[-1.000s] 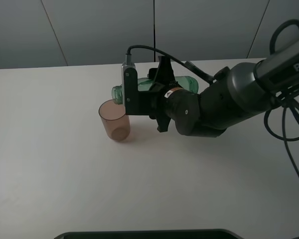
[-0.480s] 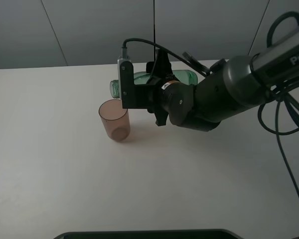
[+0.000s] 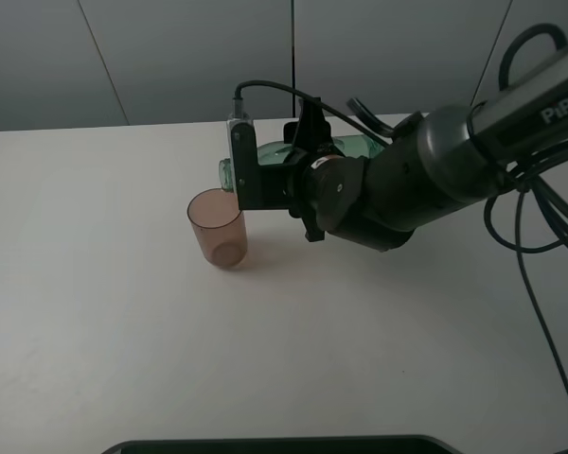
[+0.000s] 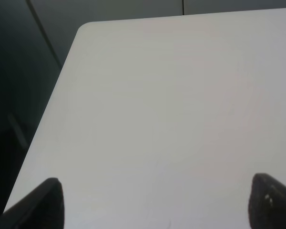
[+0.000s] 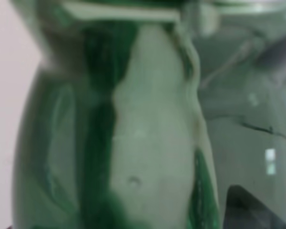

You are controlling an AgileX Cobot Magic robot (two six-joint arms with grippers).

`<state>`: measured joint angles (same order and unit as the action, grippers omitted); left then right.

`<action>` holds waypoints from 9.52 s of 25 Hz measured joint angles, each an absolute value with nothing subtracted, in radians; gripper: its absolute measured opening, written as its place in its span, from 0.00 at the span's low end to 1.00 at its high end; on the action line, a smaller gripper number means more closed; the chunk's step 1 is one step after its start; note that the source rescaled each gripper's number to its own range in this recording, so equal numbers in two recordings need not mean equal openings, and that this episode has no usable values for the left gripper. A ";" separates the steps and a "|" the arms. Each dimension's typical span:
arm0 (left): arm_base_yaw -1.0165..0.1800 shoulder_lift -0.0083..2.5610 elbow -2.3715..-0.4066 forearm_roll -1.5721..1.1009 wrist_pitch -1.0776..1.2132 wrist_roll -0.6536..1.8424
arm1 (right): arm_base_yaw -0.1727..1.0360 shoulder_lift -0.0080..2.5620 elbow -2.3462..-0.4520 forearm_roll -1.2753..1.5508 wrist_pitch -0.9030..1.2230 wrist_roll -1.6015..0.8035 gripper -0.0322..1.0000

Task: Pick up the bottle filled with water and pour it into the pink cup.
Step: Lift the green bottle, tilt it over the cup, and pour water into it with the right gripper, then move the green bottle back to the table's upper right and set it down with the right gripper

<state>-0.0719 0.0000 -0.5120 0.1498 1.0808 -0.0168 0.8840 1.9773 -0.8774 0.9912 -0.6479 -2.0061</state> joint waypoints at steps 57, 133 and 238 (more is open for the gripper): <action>-0.072 0.000 -0.512 0.150 1.081 -0.015 | 0.884 1.977 -0.891 0.954 -0.682 -2.090 0.03; -0.072 0.000 -0.512 0.150 1.081 -0.013 | 0.886 1.977 -0.872 0.823 -0.737 -2.090 0.03; -0.072 -0.002 -0.512 0.150 1.081 -0.015 | 0.180 2.194 -1.101 0.201 -0.665 -0.168 0.62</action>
